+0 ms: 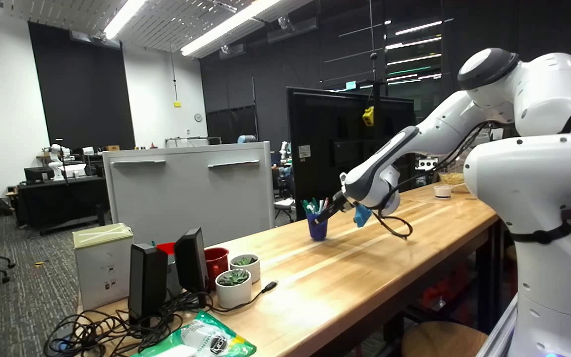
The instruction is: Pick up the blue cup and move it to the left
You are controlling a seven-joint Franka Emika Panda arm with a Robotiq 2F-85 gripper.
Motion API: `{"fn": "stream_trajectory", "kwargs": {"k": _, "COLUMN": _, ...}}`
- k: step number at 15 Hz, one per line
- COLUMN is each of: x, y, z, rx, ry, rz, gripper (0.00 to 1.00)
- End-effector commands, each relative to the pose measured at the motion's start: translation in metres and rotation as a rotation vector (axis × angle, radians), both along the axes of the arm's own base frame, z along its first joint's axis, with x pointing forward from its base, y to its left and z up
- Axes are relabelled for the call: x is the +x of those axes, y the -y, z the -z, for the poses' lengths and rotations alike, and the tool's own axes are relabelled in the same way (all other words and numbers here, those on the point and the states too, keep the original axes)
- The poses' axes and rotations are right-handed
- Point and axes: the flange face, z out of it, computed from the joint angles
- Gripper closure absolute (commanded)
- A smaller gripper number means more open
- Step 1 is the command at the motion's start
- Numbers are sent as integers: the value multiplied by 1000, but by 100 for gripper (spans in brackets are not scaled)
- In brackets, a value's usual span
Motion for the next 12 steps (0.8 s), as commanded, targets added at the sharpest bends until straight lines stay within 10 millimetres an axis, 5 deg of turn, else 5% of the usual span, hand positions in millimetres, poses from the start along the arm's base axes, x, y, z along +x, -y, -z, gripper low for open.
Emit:
{"fn": "stream_trajectory", "kwargs": {"k": 1, "x": -7, "y": -7, "z": -24, "rx": -27, "ry": -16, "rz": -25, "gripper": 42}}
{"fn": "stream_trajectory", "kwargs": {"k": 12, "x": -37, "y": -7, "z": -92, "rx": -79, "ry": -148, "rz": -42, "gripper": 42}}
